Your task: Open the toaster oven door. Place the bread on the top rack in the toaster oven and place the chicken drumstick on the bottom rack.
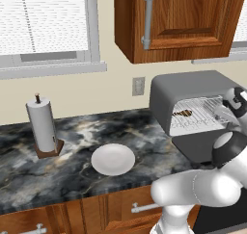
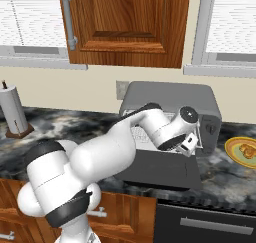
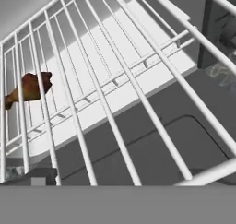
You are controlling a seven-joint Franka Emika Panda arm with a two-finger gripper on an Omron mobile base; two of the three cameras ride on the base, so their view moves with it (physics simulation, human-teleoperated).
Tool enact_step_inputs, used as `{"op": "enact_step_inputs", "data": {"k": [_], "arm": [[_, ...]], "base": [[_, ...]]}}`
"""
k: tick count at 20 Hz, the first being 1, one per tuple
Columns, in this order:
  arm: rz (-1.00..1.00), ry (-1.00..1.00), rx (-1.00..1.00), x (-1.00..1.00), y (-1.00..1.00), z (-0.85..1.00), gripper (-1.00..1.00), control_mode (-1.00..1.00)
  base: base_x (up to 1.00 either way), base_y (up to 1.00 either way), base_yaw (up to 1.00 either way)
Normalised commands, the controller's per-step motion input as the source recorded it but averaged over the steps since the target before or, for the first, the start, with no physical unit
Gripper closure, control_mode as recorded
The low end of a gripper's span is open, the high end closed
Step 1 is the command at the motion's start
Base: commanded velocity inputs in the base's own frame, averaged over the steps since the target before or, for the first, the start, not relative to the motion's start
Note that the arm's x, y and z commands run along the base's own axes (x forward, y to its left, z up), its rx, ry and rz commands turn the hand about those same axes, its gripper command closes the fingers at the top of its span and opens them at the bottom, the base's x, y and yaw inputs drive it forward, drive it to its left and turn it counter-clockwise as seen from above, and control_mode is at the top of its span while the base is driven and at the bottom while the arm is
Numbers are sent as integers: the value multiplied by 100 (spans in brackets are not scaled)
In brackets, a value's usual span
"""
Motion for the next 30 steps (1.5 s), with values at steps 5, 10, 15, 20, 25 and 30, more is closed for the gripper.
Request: {"op": "enact_step_inputs", "data": {"k": [5,10,15,20,25,30], "arm": [[8,28,-27,-60,9,-49,-100,-100],[8,28,-26,-62,6,-50,-100,-100],[8,27,-24,-53,6,-47,-100,-100],[4,4,-4,-25,2,31,-100,-100],[-1,-1,0,-30,45,26,-100,-100],[-7,0,0,-25,70,1,-100,-100]], "base": [[0,0,0],[0,0,0],[0,0,0],[0,0,0],[0,0,0],[0,0,0]]}}
